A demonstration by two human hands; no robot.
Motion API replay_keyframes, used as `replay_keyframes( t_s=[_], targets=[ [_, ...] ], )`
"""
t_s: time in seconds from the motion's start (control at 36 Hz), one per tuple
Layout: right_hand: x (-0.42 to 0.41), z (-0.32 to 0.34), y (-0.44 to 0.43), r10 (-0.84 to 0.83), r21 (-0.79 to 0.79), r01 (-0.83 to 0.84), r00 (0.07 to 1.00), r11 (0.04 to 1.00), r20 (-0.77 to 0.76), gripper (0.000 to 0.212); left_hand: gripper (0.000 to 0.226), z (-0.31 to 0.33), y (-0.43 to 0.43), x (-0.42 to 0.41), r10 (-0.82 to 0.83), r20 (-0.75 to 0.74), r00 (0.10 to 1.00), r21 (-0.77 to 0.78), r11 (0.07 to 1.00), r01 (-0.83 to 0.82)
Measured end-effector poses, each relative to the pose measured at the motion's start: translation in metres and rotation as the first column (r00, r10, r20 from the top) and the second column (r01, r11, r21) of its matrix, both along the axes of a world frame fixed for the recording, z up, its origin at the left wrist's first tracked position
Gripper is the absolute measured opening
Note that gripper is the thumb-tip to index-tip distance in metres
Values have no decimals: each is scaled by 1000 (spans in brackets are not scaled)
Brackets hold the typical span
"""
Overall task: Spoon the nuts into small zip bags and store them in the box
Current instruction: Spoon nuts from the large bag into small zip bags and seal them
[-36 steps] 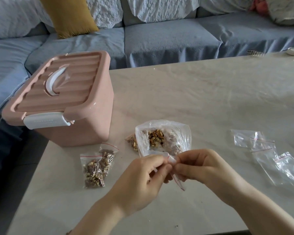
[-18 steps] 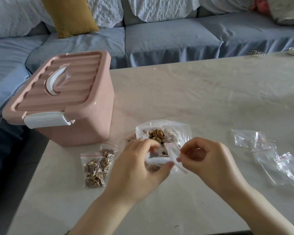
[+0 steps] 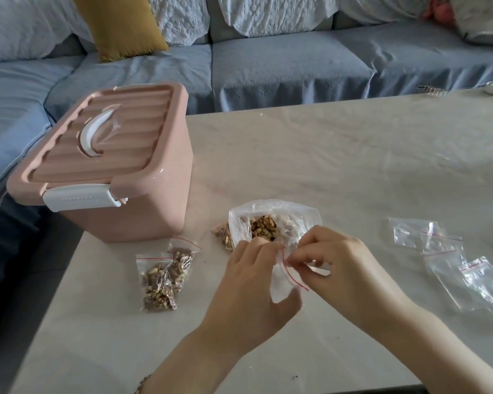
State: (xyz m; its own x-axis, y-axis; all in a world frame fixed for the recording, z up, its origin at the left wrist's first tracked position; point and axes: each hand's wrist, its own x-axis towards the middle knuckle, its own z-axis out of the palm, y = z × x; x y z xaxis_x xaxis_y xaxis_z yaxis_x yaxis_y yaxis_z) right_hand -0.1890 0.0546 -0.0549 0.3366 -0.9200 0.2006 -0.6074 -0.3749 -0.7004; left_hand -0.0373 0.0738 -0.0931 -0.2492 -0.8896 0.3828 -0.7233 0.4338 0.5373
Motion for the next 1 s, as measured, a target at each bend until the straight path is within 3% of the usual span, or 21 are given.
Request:
replay_keyframes(
  t_s=[0.06, 0.28, 0.5, 0.61, 0.69, 0.78, 0.92, 1.0],
  targets=[
    [1, 0, 2, 9, -25, -10, 999, 1000, -34, 20, 35, -4, 1, 0, 23, 38, 999, 6, 1000, -24],
    [7, 11, 11, 167, 415, -194, 981, 889, 100, 25, 36, -6, -3, 5, 76, 221, 972, -54, 996, -65],
    [11, 5, 15, 231, 475, -239, 970, 847, 77, 38, 41, -15, -3, 4, 129, 167, 978, -200, 975, -94],
    [15, 5, 13, 237, 506, -280, 960, 816, 149, 36, 30, -19, -7, 4, 149, 174, 973, -299, 950, -92],
    [15, 1, 11, 271, 473, -315, 949, 823, 162, 36, 21, -17, -10, 6, 173, 130, 976, -277, 952, -131],
    [13, 0, 8, 229, 454, -317, 944, 833, 239, 50, 17, -16, -13, 9, 187, 148, 971, -235, 961, -149],
    [5, -6, 7, 163, 496, -307, 936, 813, 313, 57, 29, -22, -15, 18, 201, 195, 960, -85, 978, -188],
    [-1, -9, 4, 37, 430, -170, 953, 887, 299, 50, 30, -22, -13, 30, 212, 114, 971, 13, 977, -215]
  ],
)
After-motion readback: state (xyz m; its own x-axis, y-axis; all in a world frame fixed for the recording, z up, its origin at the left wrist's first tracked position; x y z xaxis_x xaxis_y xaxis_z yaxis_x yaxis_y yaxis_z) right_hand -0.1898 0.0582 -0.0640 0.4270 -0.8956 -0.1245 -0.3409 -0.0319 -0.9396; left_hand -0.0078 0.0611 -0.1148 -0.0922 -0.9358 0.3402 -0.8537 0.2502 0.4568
